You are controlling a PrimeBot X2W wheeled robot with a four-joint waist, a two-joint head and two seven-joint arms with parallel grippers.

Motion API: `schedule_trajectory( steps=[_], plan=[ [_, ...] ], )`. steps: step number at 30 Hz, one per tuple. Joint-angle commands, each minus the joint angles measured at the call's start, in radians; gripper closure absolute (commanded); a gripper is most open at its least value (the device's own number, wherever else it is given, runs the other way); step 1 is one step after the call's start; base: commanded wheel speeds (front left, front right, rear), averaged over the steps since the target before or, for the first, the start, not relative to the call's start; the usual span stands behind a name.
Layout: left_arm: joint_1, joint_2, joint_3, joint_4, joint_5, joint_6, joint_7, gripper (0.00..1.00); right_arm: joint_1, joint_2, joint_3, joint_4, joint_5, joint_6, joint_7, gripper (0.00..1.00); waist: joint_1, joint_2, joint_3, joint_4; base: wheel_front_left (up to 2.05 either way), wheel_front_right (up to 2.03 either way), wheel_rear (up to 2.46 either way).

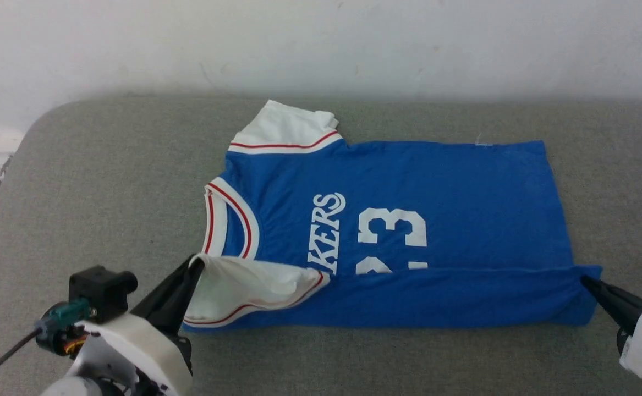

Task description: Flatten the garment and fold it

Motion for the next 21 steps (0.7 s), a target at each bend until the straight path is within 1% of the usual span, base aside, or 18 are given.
schedule_trajectory(
  steps=[1, 4, 9, 13, 17, 18, 19, 20, 21],
  plan=[
    [-0.044, -0.015, 0.006, 0.029, 0.009, -0.009, -0.011, 1.00, -0.036, 0.012, -0.015, 0.010, -0.032, -0.001, 0.003, 1.00, -0.0001, 0.0000, 0.049, -0.011, 0.00, 0.00, 0.00],
    [-0.109, -0.031, 0.009, 0.092, 0.018, -0.013, -0.021, 1.00, -0.086, 0.033, -0.025, 0.036, -0.083, -0.001, 0.013, 1.00, -0.0001, 0.0000, 0.086, -0.020, 0.00, 0.00, 0.00],
    [-0.211, -0.052, -0.020, 0.211, 0.046, -0.030, -0.003, 1.00, -0.152, 0.070, -0.013, 0.071, -0.115, -0.001, 0.036, 1.00, -0.0001, 0.0000, 0.126, -0.027, 0.00, 0.00, 0.00],
    [-0.282, -0.064, -0.050, 0.303, 0.093, -0.029, 0.006, 1.00, -0.189, 0.082, 0.018, 0.096, -0.143, -0.001, 0.046, 1.00, -0.0001, 0.0000, 0.147, -0.030, 0.00, 0.00, 0.00],
    [-0.335, -0.092, -0.077, 0.394, 0.121, -0.029, 0.004, 1.00, -0.213, 0.090, 0.031, 0.127, -0.156, -0.001, 0.038, 1.00, -0.0001, 0.0000, 0.163, -0.028, 0.00, 0.00, 0.00],
    [-0.345, -0.102, -0.084, 0.419, 0.121, -0.031, 0.008, 0.96, -0.219, 0.092, 0.033, 0.138, -0.162, -0.001, 0.035, 1.00, -0.0001, 0.0000, 0.166, -0.028, 0.00, 0.00, 0.00],
    [-0.353, -0.107, -0.098, 0.444, 0.126, -0.034, 0.022, 0.54, -0.224, 0.096, 0.034, 0.152, -0.167, -0.001, 0.034, 1.00, -0.0001, 0.0000, 0.169, -0.029, 0.00, 0.00, 0.00],
    [-0.362, -0.112, -0.111, 0.465, 0.133, -0.037, 0.032, 0.00, -0.232, 0.100, 0.032, 0.167, -0.176, -0.001, 0.029, 1.00, -0.0001, 0.0000, 0.171, -0.029, 0.00, 0.00, 0.00],
    [-0.373, -0.121, -0.114, 0.483, 0.140, -0.030, 0.030, 0.00, -0.238, 0.104, 0.032, 0.182, -0.186, -0.001, 0.025, 0.00, -0.0001, 0.0000, 0.173, -0.027, 0.00, 0.00, 0.00]
  ],
)
